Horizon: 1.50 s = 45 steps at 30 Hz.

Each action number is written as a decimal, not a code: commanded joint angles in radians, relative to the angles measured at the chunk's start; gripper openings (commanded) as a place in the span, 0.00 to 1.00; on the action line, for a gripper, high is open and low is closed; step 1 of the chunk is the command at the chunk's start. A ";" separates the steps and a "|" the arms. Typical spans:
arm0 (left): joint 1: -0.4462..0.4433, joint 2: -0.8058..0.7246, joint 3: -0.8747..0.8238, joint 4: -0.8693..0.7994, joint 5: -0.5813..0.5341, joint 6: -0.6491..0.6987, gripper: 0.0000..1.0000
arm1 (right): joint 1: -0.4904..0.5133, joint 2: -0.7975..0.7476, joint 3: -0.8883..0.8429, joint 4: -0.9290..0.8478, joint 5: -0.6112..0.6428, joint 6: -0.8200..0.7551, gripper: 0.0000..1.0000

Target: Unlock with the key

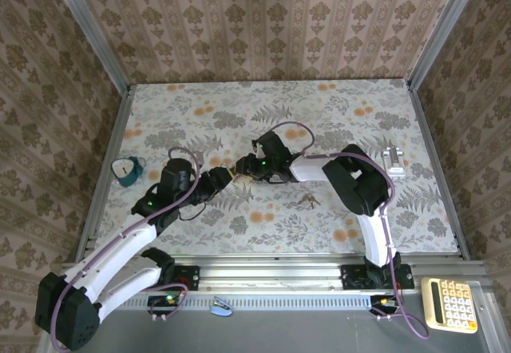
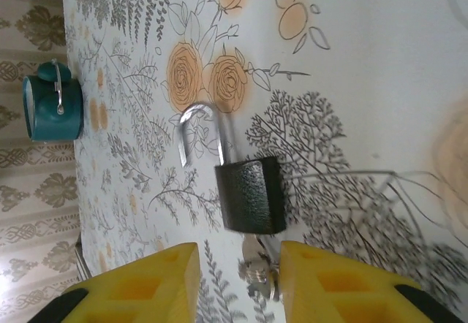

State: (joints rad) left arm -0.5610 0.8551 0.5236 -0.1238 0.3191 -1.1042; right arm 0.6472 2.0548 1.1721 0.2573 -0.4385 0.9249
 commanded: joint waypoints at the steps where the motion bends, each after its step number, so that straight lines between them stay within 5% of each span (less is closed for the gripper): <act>1: 0.011 -0.010 -0.021 0.016 -0.012 0.000 0.50 | -0.013 -0.096 -0.045 -0.113 0.051 -0.073 0.36; 19: -0.036 0.108 -0.019 0.090 -0.018 0.014 0.54 | -0.026 -0.628 -0.303 -0.512 0.343 -0.322 0.35; 25: -0.106 0.224 0.064 0.079 -0.028 0.066 0.54 | -0.124 -0.748 -0.336 -0.697 0.348 -0.379 0.34; 31: -0.187 0.363 0.166 0.055 -0.023 0.129 0.53 | -0.209 -0.767 -0.383 -0.754 0.336 -0.419 0.33; 45: -0.273 0.512 0.247 0.082 0.021 0.153 0.53 | -0.220 -0.601 -0.405 -0.698 0.270 -0.455 0.32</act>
State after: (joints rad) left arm -0.8299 1.3640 0.7551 -0.0586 0.3264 -0.9676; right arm 0.4316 1.4364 0.7765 -0.4454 -0.1467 0.4942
